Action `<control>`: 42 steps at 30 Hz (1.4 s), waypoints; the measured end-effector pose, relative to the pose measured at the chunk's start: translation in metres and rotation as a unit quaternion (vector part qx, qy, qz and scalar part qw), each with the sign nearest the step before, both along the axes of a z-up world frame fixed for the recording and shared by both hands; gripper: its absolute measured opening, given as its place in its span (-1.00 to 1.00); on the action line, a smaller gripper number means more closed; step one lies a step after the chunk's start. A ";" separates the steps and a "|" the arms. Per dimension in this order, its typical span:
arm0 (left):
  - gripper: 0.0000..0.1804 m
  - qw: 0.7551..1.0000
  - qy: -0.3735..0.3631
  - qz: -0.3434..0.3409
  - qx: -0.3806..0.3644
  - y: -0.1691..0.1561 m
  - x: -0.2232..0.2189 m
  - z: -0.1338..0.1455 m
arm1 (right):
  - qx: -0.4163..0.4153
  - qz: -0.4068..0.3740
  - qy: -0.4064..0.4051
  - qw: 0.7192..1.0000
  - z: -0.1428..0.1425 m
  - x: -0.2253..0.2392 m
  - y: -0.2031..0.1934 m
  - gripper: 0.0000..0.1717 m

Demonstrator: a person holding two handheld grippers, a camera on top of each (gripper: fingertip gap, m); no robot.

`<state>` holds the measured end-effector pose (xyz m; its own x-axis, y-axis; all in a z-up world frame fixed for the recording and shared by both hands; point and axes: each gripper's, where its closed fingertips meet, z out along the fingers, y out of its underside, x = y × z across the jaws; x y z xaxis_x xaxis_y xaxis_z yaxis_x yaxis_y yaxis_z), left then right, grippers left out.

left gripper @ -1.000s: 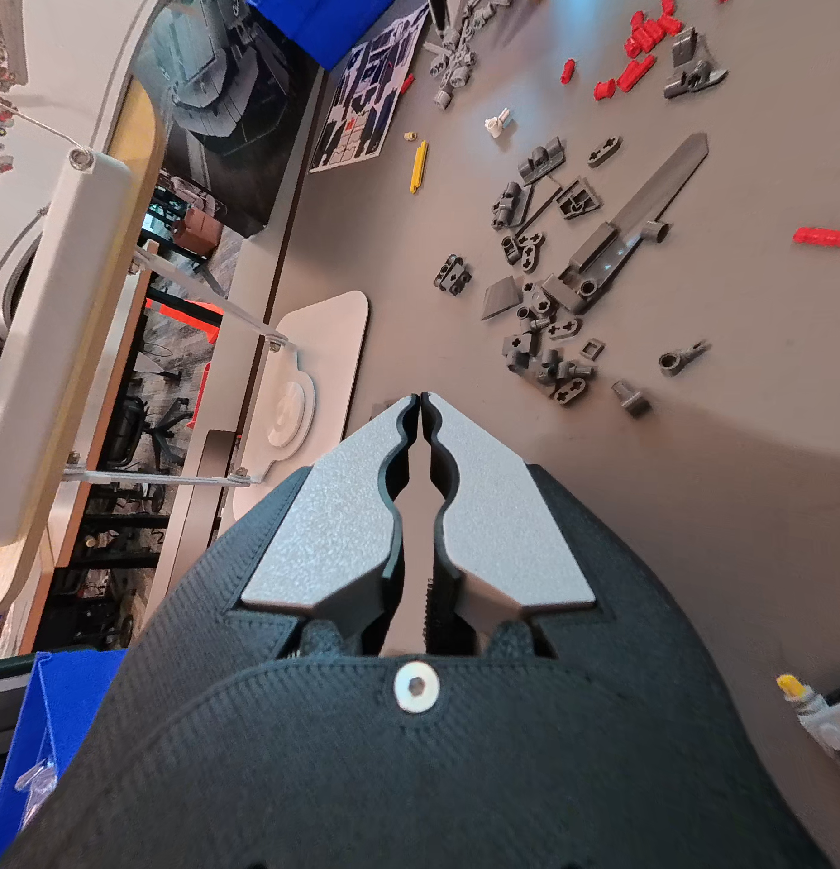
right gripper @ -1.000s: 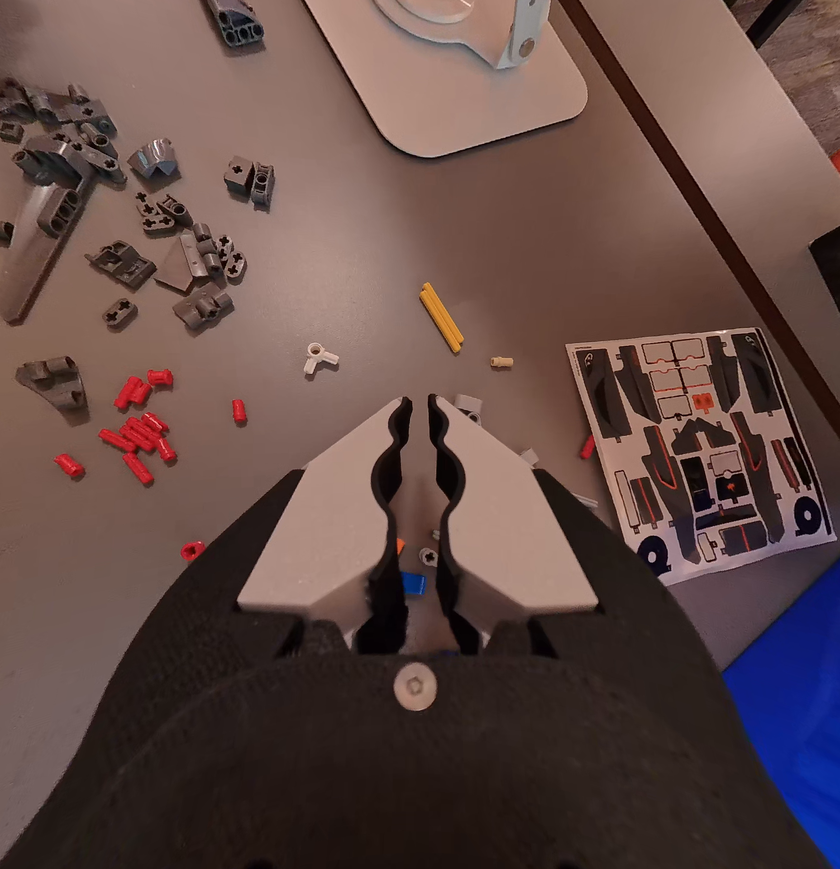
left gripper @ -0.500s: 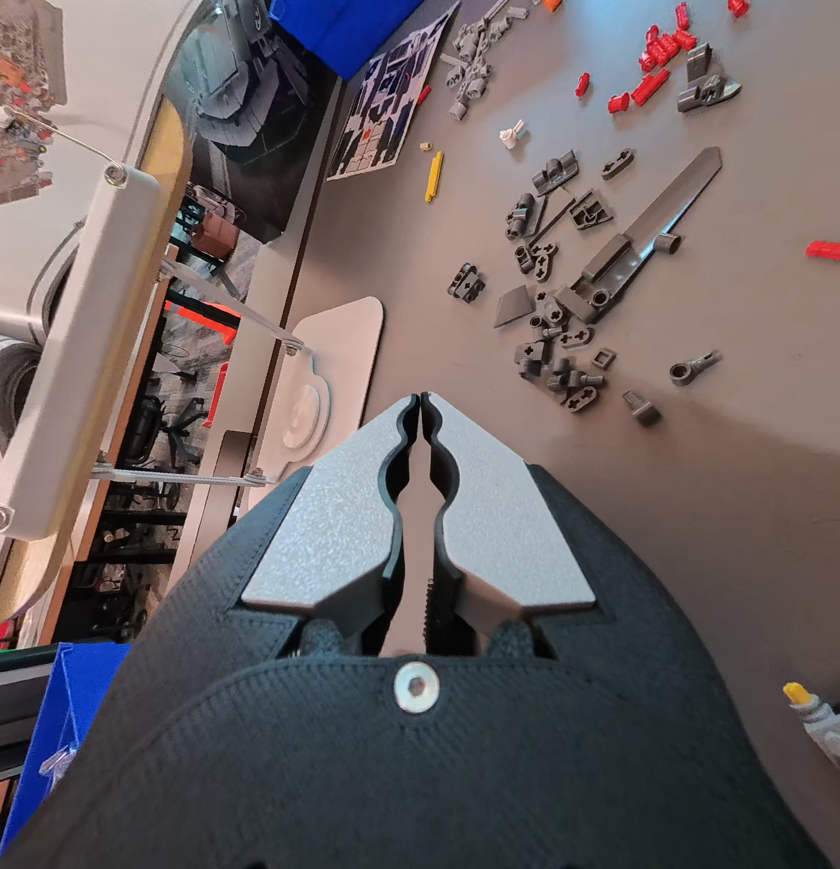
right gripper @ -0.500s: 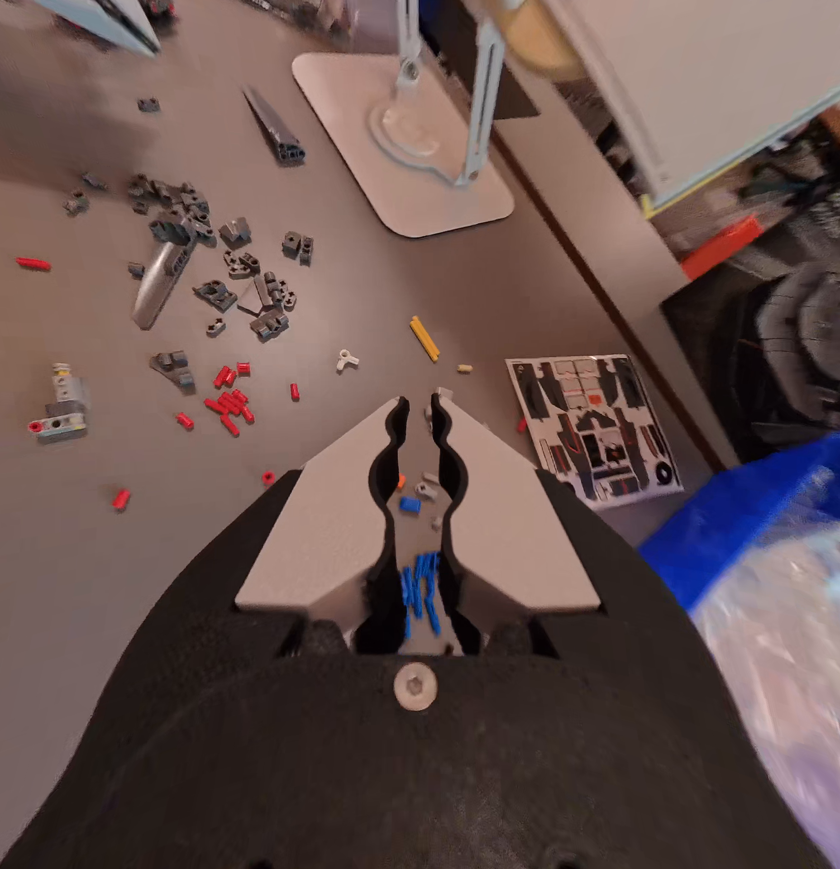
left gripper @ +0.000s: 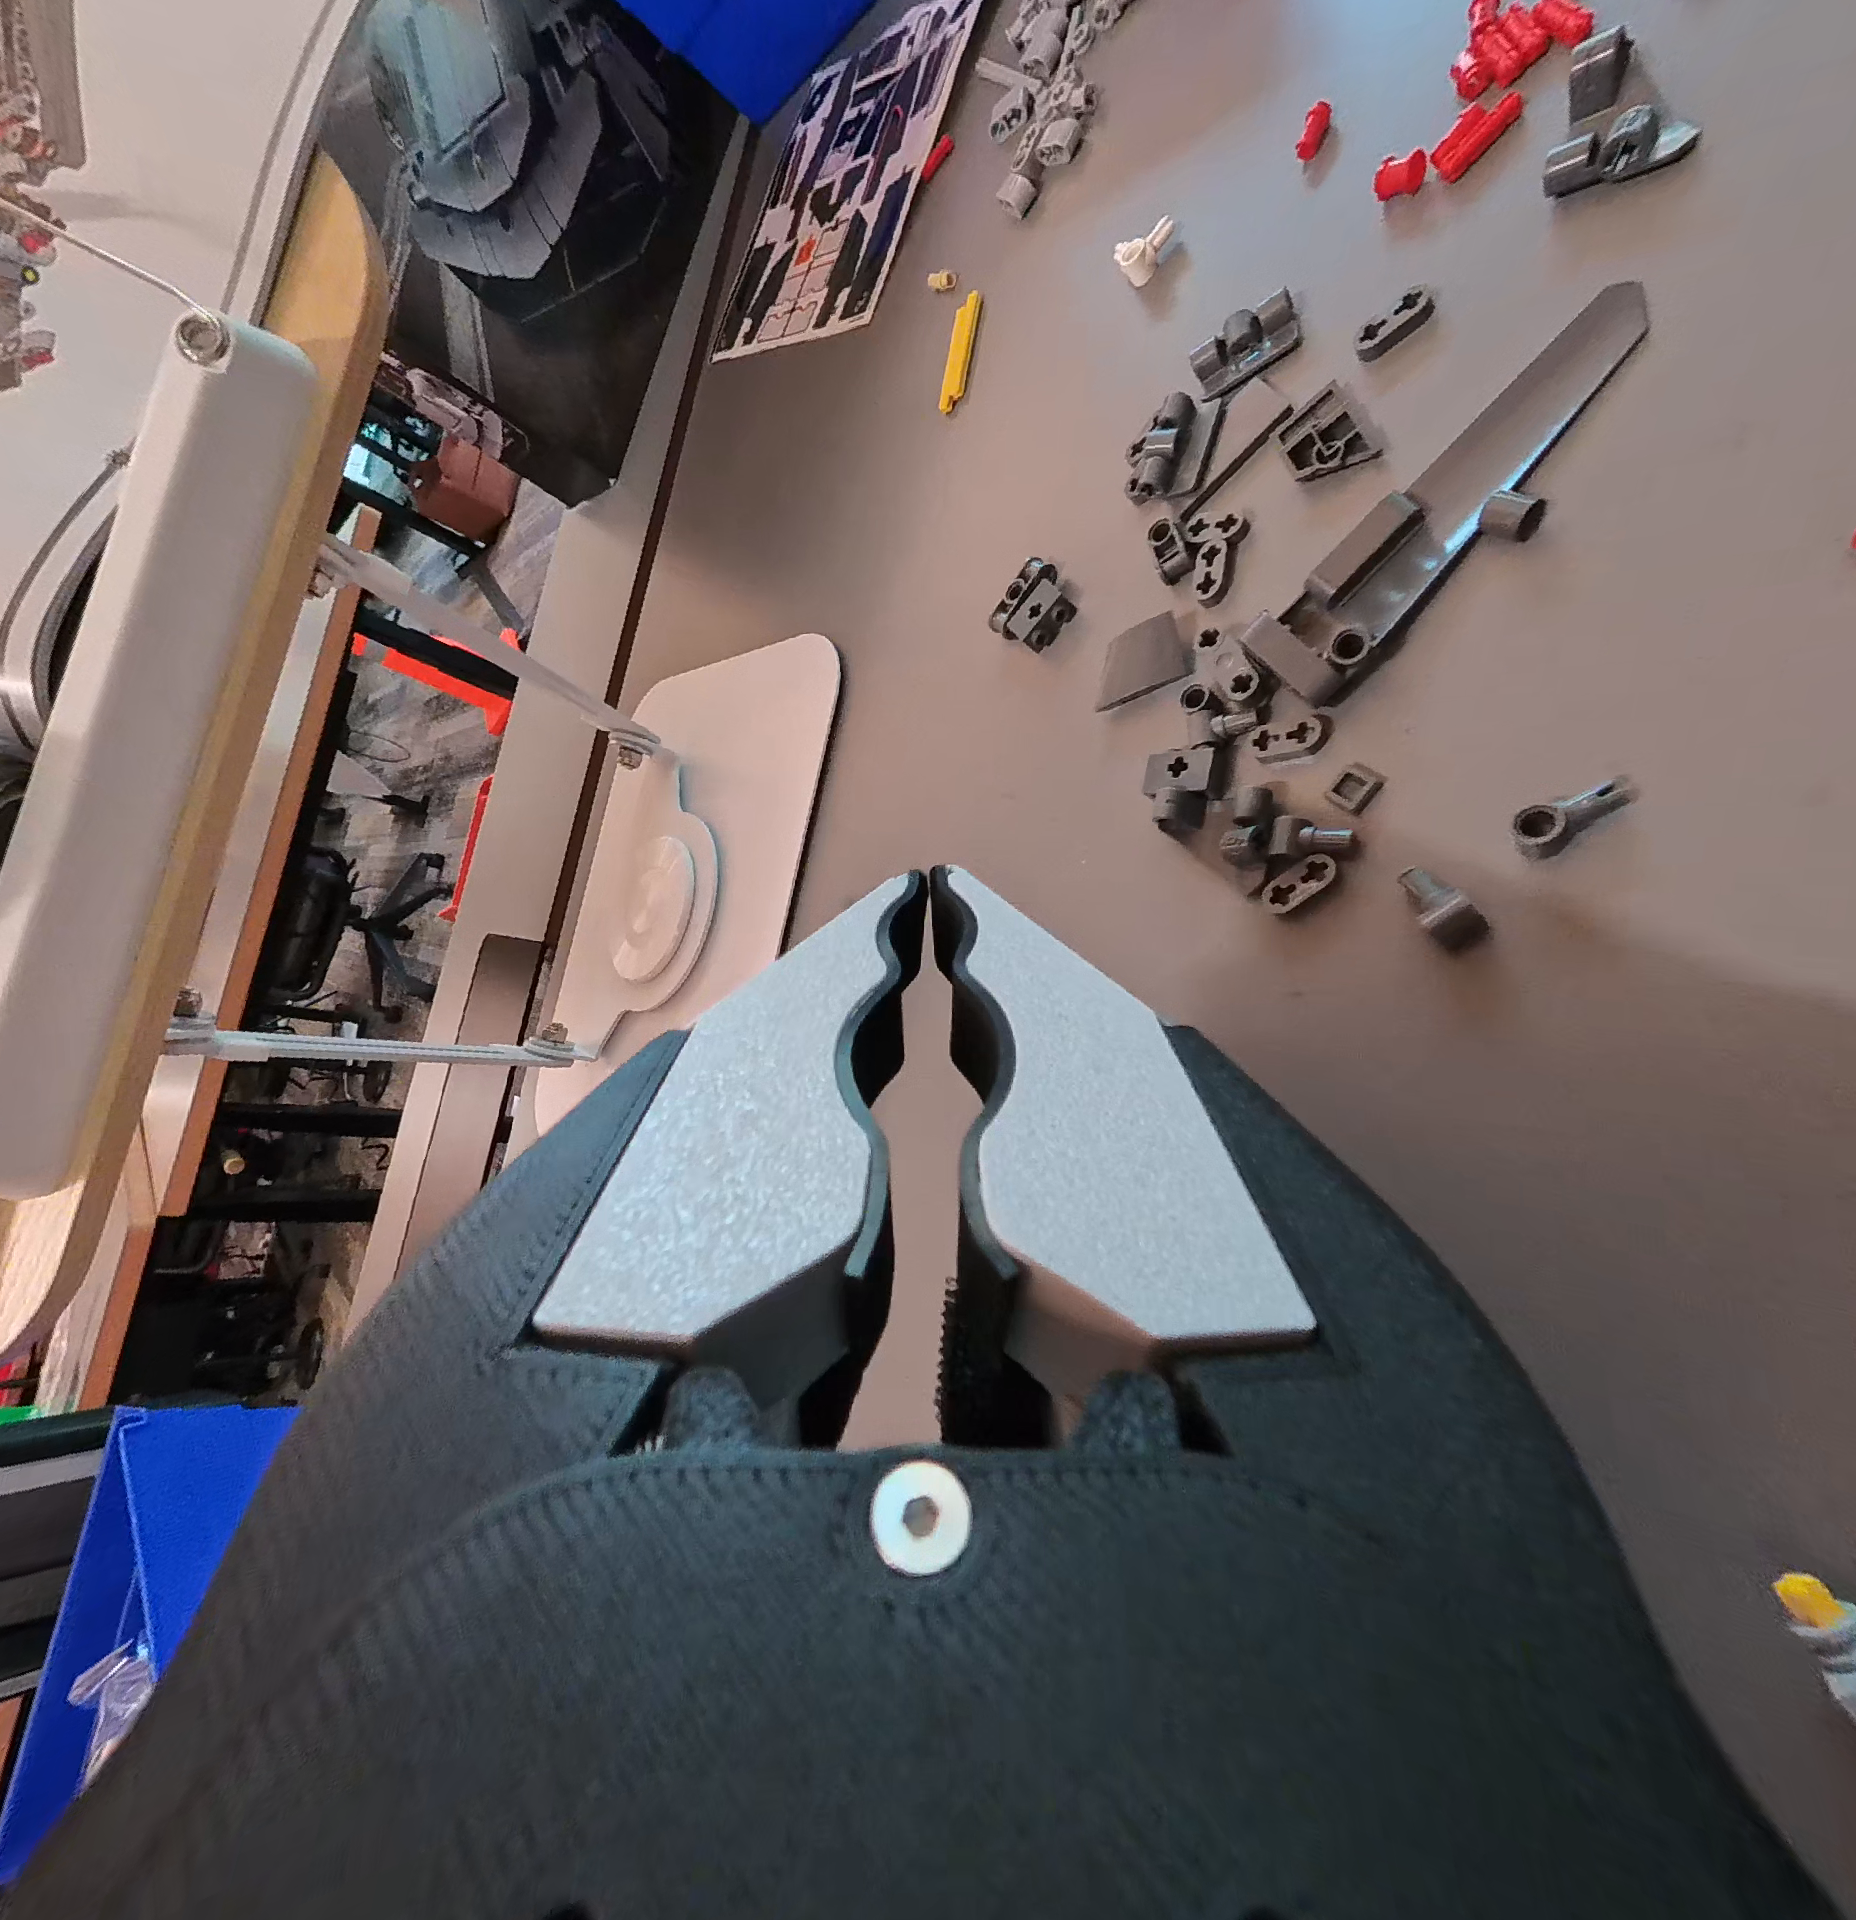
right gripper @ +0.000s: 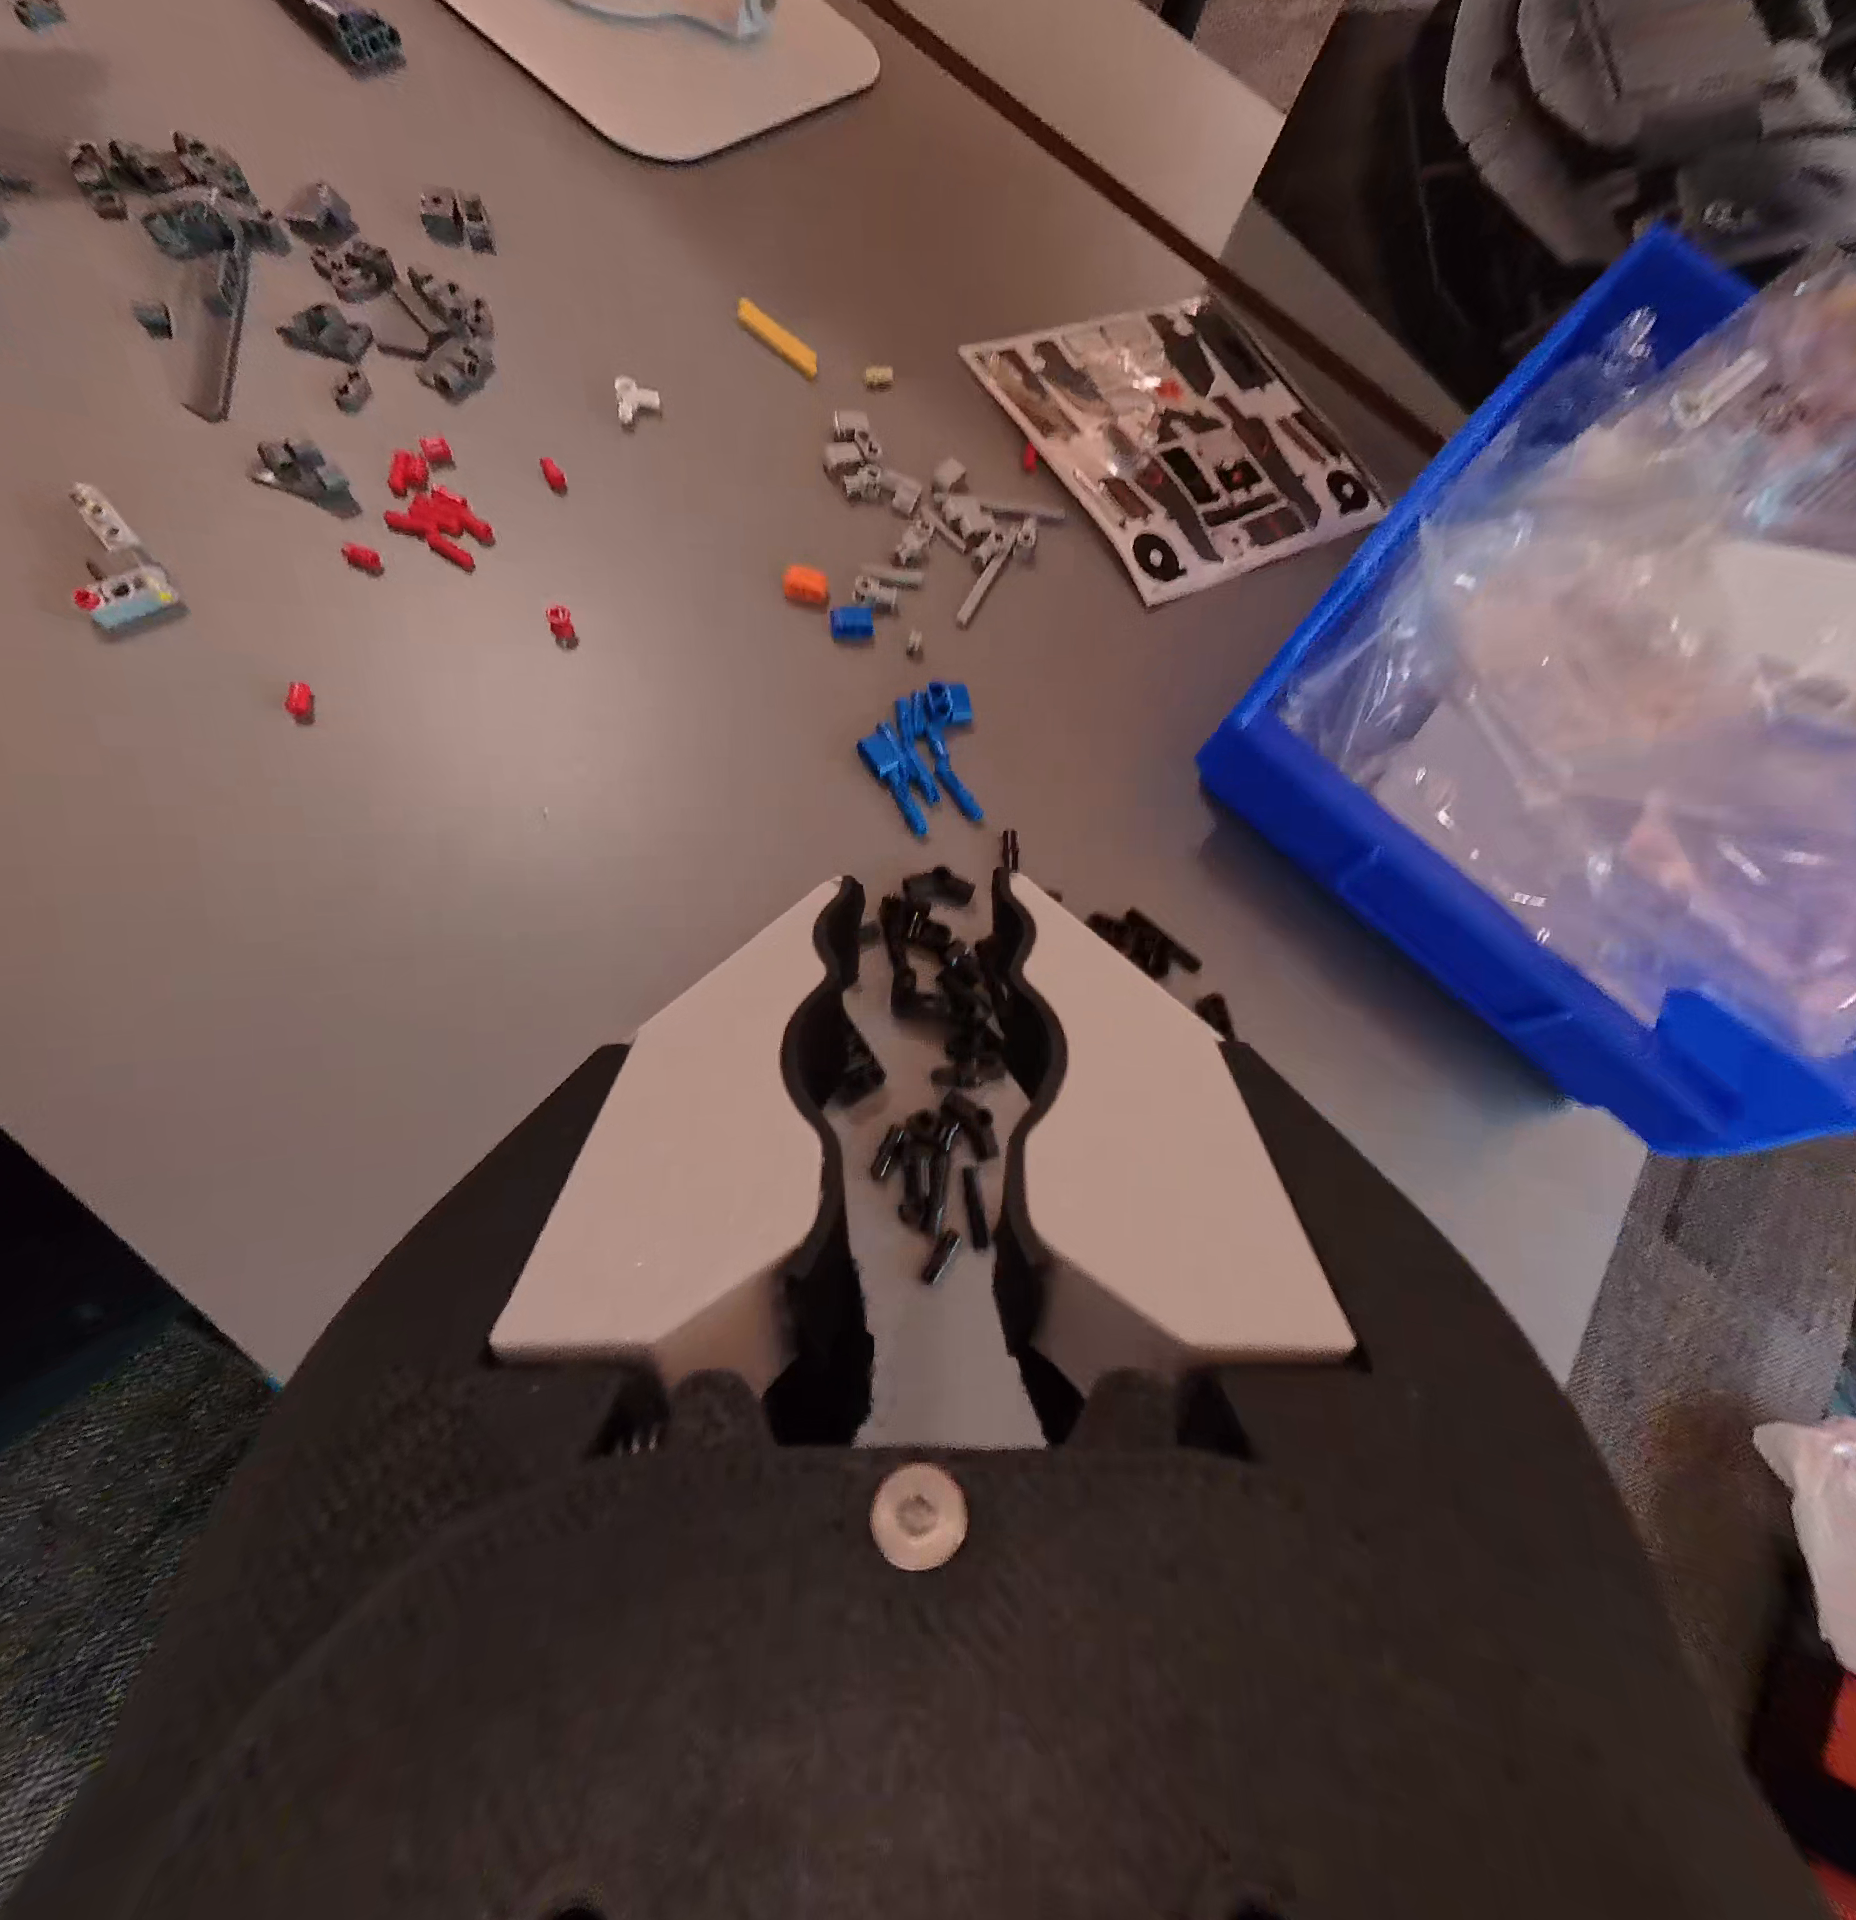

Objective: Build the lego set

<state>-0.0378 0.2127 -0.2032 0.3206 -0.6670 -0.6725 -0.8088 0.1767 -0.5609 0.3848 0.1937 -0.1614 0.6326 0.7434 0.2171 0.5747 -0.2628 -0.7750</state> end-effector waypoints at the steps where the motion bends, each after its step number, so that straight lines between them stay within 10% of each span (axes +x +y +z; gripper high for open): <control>1: -1.00 1.000 0.000 0.001 0.000 0.000 -0.001 0.000 | -0.005 -0.003 0.002 1.000 -0.005 0.003 -0.003 -0.75; 15: -1.00 1.000 0.005 0.007 -0.002 0.003 -0.002 -0.005 | -0.066 -0.008 0.008 0.998 -0.061 0.008 -0.021 -0.78; 42: -1.00 1.000 0.010 0.009 -0.001 0.004 -0.002 -0.006 | -0.076 -0.016 -0.023 0.997 -0.081 -0.017 0.024 -0.70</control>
